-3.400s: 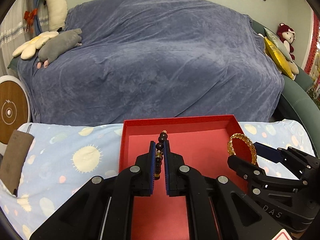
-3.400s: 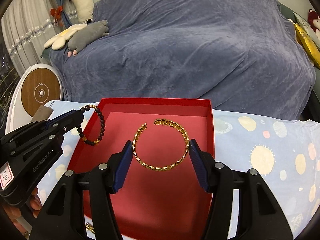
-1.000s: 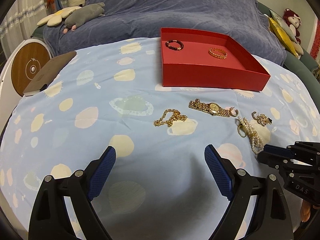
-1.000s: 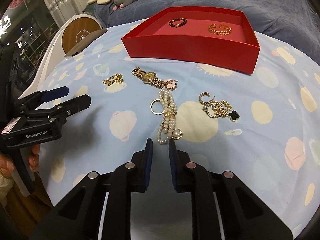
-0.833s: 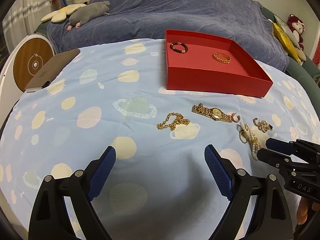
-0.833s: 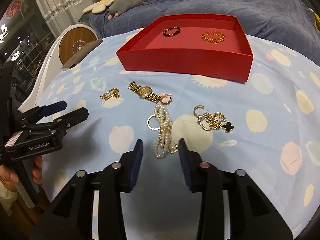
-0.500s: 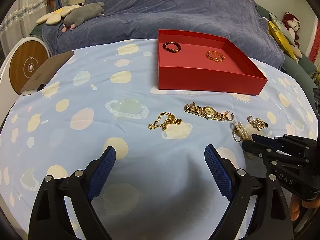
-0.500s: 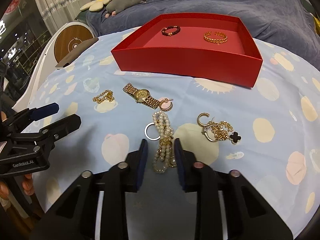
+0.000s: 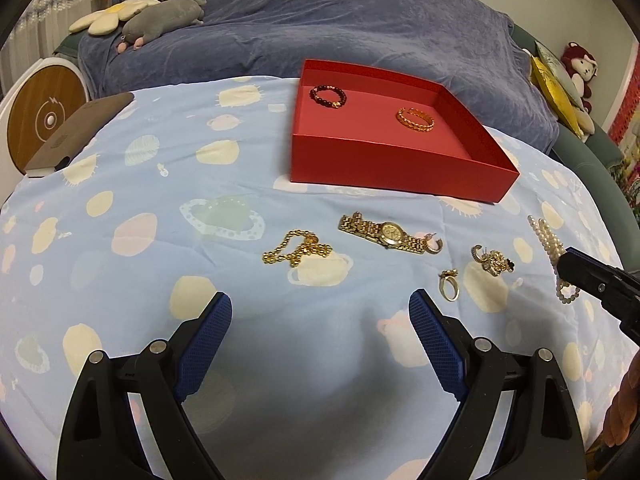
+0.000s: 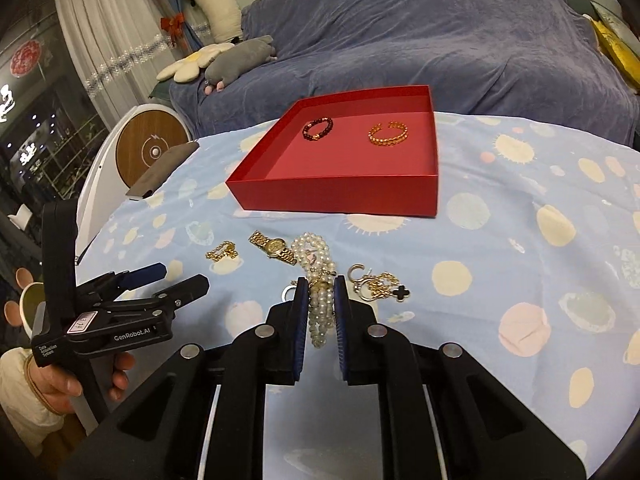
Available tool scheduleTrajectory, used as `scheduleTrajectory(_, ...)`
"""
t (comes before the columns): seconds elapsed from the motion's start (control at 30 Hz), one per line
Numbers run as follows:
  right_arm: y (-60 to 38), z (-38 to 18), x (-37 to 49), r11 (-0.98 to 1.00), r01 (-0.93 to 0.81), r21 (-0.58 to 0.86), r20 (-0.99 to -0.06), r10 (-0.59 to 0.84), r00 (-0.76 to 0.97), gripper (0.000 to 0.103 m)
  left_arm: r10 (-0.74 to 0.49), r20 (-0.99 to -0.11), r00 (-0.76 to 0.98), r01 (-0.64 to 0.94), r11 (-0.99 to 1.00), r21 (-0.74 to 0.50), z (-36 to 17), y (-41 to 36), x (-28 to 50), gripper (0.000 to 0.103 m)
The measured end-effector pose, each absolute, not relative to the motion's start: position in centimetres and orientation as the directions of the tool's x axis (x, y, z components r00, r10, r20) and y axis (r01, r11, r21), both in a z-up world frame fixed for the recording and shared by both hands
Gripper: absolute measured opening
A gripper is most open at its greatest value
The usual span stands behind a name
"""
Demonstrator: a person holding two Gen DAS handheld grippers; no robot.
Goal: Organize jewelry
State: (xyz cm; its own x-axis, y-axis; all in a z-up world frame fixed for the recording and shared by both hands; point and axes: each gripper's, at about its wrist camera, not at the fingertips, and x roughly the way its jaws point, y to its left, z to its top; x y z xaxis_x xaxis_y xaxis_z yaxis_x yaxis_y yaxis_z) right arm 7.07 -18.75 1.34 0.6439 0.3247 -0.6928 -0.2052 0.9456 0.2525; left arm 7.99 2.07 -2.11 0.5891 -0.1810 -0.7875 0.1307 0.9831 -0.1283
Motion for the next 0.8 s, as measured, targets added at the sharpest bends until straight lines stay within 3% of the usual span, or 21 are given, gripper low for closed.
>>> scheduleTrajectory(0.37,-20.6,0.4,5.6,0.961,-0.155,0.228,-0.728,0.274,0.629,0.012,-0.199,-0.795,0.574,0.211,0.973,-0.091,-2.0,-2.9,8.5,0.088)
scheduleTrajectory(0.8,-20.1,-0.8,6.2,0.950,-0.172,0.261,-0.739,0.311,0.598,0.012,-0.149,-0.805,0.574,0.060,0.988,-0.141,-3.0,-0.4,12.5,0.086)
